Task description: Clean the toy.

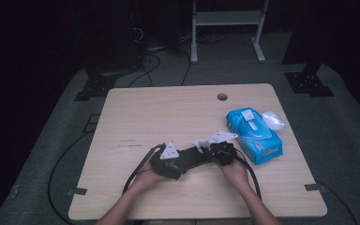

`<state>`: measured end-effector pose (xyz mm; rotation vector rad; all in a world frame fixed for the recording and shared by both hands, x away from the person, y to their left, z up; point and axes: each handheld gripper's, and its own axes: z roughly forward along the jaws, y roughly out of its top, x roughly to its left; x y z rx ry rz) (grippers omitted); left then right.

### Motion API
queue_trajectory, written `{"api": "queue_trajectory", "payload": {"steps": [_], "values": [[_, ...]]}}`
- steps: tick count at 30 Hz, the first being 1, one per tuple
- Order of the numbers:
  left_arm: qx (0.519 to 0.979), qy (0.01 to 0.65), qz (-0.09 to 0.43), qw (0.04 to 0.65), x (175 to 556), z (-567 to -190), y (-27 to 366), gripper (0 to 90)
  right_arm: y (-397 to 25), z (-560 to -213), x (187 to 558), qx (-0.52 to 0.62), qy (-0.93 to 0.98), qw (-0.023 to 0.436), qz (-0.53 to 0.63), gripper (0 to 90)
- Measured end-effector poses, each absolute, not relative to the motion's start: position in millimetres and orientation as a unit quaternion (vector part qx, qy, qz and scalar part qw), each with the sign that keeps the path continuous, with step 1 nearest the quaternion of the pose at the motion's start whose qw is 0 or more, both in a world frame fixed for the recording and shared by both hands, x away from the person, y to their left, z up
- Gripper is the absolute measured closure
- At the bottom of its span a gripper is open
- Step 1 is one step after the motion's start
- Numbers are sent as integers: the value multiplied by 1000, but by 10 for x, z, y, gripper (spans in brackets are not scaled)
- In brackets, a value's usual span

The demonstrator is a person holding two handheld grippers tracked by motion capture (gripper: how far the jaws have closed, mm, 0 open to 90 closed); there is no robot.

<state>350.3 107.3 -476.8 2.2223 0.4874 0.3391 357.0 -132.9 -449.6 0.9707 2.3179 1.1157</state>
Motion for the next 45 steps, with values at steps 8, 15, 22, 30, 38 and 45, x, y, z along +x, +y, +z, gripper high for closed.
{"api": "queue_trajectory", "payload": {"steps": [8, 15, 22, 30, 38, 45], "values": [[883, 188, 140, 406, 3505, -4783, 1044, 240, -1353, -4497, 3537, 353, 824, 180, 404, 807], [881, 193, 137, 409, 3512, -4783, 1054, 238, -1291, -4528, 3530, 343, 827, 180, 408, 809], [886, 181, 137, 404, 3493, -4786, 1057, 223, -1310, -4552, 3547, 353, 821, 179, 413, 809], [889, 175, 142, 398, 3490, -4783, 1059, 237, -1305, -4542, 3510, 355, 820, 177, 413, 810], [889, 176, 146, 397, 3486, -4784, 1032, 239, -1009, -4558, 3322, 295, 841, 86, 445, 808], [887, 174, 152, 400, 3476, -4772, 1046, 239, -1083, -4516, 3361, 304, 847, 98, 426, 808]]}}
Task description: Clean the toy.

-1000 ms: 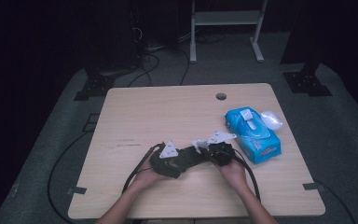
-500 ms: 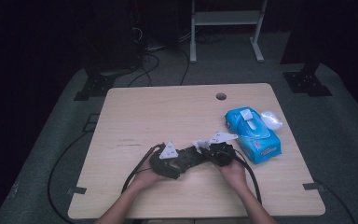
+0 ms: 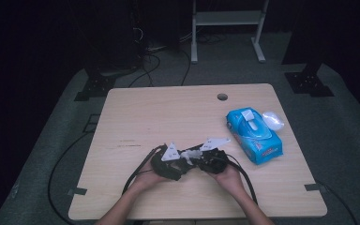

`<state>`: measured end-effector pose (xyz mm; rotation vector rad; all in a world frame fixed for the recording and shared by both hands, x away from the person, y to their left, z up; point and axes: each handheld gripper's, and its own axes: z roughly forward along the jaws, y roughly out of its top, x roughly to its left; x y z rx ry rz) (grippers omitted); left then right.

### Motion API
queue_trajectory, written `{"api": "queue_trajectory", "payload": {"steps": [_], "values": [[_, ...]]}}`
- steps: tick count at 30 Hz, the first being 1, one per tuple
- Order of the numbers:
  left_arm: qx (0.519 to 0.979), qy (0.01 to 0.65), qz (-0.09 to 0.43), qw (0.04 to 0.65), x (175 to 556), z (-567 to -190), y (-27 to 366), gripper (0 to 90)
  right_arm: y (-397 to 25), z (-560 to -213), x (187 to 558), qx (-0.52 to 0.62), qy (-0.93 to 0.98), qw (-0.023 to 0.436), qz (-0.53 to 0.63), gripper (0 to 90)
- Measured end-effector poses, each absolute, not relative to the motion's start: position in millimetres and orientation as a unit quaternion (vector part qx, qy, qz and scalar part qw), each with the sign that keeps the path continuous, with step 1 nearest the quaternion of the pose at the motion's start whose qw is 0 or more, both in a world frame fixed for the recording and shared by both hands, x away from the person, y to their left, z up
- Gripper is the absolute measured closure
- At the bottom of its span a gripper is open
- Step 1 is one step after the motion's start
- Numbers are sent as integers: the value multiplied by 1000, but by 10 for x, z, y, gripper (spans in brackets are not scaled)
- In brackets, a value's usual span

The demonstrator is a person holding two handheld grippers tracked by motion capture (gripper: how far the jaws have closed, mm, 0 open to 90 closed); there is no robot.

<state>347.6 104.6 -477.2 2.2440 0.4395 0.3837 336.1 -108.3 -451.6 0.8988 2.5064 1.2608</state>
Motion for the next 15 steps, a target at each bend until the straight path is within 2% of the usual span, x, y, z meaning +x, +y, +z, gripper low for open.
{"api": "queue_trajectory", "payload": {"steps": [4, 8, 11, 15], "values": [[885, 175, 150, 405, 3476, -4758, 1038, 239, -1126, -4507, 3359, 316, 840, 87, 432, 810], [887, 172, 152, 401, 3473, -4759, 1032, 239, -926, -4523, 3319, 290, 844, 55, 448, 809], [886, 174, 154, 402, 3473, -4754, 1048, 239, -873, -4520, 3330, 283, 849, 61, 442, 809], [884, 176, 153, 405, 3474, -4747, 1065, 239, -1030, -4482, 3369, 303, 848, 102, 423, 810]]}}
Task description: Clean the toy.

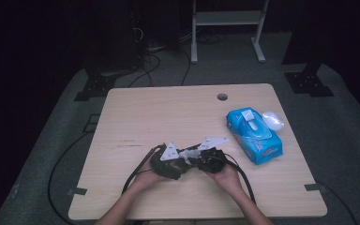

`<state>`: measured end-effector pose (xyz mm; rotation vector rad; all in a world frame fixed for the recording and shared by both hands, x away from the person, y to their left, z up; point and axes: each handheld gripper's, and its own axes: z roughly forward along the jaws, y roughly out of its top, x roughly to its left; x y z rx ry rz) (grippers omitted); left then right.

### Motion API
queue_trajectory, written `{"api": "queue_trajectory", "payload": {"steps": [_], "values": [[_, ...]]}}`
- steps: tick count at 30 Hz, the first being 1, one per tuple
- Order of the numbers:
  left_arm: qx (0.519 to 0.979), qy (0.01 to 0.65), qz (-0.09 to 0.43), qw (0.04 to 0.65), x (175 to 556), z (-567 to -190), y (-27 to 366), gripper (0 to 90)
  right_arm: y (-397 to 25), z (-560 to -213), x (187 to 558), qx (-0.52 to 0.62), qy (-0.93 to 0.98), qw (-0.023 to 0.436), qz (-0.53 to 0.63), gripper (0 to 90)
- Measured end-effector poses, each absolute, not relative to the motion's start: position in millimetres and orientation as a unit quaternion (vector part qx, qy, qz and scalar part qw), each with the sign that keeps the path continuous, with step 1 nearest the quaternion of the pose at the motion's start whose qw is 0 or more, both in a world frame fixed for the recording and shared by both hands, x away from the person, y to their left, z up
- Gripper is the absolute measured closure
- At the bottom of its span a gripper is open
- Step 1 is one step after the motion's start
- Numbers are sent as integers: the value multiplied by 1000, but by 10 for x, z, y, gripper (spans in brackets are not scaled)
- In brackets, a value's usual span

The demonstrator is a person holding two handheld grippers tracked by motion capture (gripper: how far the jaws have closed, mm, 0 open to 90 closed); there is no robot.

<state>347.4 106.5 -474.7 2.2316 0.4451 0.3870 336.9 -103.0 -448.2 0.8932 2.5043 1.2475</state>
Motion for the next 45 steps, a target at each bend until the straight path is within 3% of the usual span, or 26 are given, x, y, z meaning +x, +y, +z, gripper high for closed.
{"api": "queue_trajectory", "payload": {"steps": [7, 15, 20, 24, 28, 31, 36, 45], "values": [[884, 172, 157, 405, 3469, -4729, 1046, 239, -914, -4475, 3275, 278, 849, 86, 441, 809], [881, 177, 153, 410, 3475, -4734, 1056, 239, -1002, -4455, 3330, 281, 857, 132, 410, 810], [882, 174, 154, 410, 3463, -4719, 1033, 239, -883, -4457, 3272, 266, 856, 103, 432, 808], [883, 172, 153, 409, 3453, -4714, 1037, 239, -734, -4445, 3281, 251, 861, 112, 429, 809], [884, 171, 153, 408, 3464, -4722, 1049, 239, -868, -4444, 3429, 291, 849, 144, 418, 810], [883, 171, 151, 410, 3468, -4723, 1044, 239, -999, -4460, 3500, 333, 832, 130, 424, 811], [883, 174, 151, 409, 3469, -4731, 1033, 239, -821, -4482, 3439, 306, 838, 109, 438, 809], [882, 177, 150, 410, 3474, -4732, 1044, 239, -785, -4463, 3504, 329, 832, 121, 431, 809]]}}
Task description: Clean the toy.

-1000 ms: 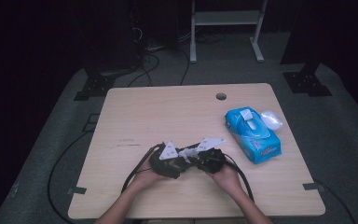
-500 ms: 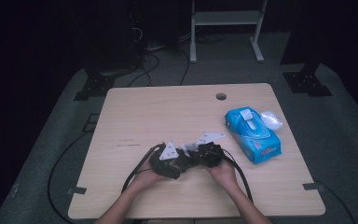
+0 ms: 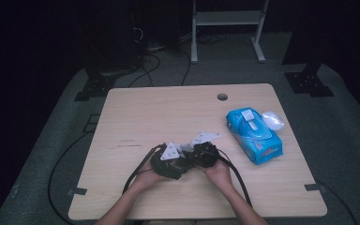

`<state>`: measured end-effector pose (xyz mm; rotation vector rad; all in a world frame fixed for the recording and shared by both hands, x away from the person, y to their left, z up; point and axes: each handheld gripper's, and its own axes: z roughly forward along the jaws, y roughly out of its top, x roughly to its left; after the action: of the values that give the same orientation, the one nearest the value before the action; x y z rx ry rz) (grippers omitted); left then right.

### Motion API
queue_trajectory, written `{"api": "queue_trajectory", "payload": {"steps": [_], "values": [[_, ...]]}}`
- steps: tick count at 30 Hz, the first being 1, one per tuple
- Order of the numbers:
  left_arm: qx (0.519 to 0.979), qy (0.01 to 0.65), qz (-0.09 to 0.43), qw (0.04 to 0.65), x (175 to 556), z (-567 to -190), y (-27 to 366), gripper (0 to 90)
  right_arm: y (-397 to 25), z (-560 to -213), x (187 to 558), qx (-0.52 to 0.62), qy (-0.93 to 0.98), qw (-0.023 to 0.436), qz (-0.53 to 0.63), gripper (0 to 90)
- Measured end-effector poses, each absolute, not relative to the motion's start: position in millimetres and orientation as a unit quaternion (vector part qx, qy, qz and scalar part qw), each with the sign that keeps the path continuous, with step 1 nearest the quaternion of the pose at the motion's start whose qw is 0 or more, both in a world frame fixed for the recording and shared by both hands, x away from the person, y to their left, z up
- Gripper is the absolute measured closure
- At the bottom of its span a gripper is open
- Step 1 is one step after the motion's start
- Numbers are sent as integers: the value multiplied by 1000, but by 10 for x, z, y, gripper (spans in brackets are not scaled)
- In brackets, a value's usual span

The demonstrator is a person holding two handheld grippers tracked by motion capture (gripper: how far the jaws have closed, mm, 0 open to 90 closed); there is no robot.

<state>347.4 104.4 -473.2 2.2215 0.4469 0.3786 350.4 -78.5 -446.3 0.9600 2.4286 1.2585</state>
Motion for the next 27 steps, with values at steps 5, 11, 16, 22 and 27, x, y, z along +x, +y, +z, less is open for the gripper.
{"api": "queue_trajectory", "payload": {"steps": [5, 11, 16, 22, 27], "values": [[882, 178, 152, 409, 3475, -4727, 1061, 239, -672, -4459, 3493, 317, 833, 129, 435, 812], [881, 176, 151, 412, 3473, -4726, 1046, 240, -735, -4447, 3518, 340, 825, 128, 432, 812], [883, 177, 151, 407, 3467, -4732, 1057, 239, -661, -4463, 3491, 324, 833, 134, 428, 812], [883, 176, 148, 410, 3472, -4740, 1030, 240, -824, -4462, 3534, 355, 820, 148, 423, 812], [884, 175, 152, 407, 3468, -4731, 1044, 240, -647, -4478, 3448, 321, 829, 141, 437, 812]]}}
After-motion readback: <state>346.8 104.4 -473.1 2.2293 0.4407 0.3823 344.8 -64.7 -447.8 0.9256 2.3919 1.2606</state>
